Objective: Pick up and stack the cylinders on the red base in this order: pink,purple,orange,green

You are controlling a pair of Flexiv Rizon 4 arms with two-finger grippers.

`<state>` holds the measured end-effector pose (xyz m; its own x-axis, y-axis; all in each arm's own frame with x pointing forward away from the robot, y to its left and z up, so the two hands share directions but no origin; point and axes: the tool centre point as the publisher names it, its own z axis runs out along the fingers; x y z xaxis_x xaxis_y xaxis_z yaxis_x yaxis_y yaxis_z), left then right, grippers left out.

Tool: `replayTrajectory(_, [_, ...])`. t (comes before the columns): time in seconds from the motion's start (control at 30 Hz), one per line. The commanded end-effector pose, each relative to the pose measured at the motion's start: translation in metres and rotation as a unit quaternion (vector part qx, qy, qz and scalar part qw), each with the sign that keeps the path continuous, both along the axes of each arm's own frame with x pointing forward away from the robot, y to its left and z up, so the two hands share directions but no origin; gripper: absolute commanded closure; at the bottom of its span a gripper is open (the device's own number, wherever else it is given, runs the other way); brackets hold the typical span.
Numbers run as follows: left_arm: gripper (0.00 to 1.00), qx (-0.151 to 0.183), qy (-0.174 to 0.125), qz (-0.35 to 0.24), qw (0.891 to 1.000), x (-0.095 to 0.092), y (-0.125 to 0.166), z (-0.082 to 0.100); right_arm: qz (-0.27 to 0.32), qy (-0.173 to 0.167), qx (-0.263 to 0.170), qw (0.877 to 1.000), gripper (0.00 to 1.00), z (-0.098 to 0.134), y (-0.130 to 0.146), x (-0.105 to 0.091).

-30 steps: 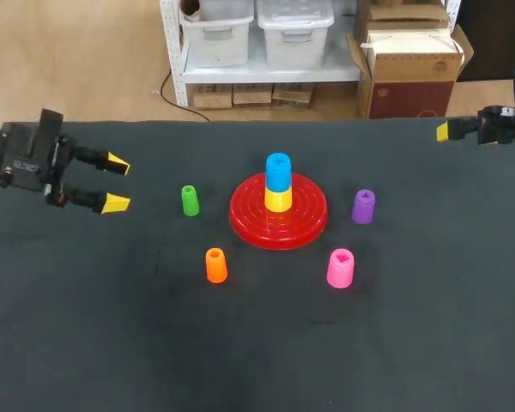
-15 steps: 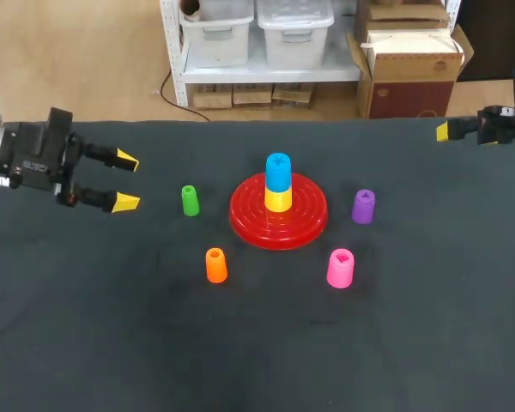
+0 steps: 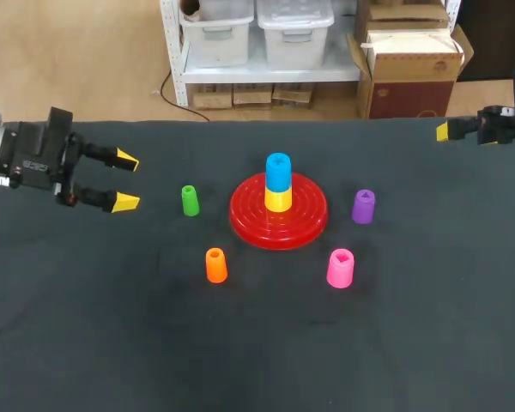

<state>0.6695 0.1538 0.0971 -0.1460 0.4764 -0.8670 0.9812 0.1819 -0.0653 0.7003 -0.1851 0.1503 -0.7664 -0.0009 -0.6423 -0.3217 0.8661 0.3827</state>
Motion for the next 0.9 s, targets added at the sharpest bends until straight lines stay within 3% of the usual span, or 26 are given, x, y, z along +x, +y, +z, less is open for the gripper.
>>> replayTrajectory(0.03, [0.0,0.001,0.0,0.0,1.0,0.0,0.0,0.0,0.003,0.013,-0.006,1.0,0.0,-0.003,0.016,0.005])
replayTrajectory(0.13, [0.0,0.001,0.0,0.0,1.0,0.0,0.0,0.0,0.027,0.023,-0.062,0.997,0.0,-0.006,0.045,0.006])
replayTrajectory(0.2, [0.0,0.001,0.0,0.0,1.0,0.0,0.0,0.0,0.044,0.048,-0.112,0.992,0.0,-0.014,0.068,0.001])
replayTrajectory(0.37, [0.0,0.001,0.0,0.0,1.0,0.0,0.0,0.0,0.053,0.101,-0.165,0.98,0.0,-0.034,0.113,-0.026])
replayTrajectory(0.6, [0.0,0.001,0.0,0.0,1.0,0.0,0.0,0.0,0.032,0.124,-0.201,0.971,0.0,-0.052,0.156,-0.061])
replayTrajectory(0.67, [0.0,0.001,0.0,0.0,1.0,0.0,0.0,0.0,0.024,0.15,-0.22,0.964,0.0,-0.058,0.161,-0.069])
replayTrajectory(0.77, [0.0,0.001,0.0,0.0,1.0,0.0,0.0,0.0,0.0,0.193,-0.206,0.959,0.0,-0.065,0.163,-0.082])
replayTrajectory(0.9, [0.0,0.001,0.0,0.0,1.0,0.0,0.0,0.0,0.0,0.212,-0.219,0.952,0.0,-0.07,0.168,-0.093])
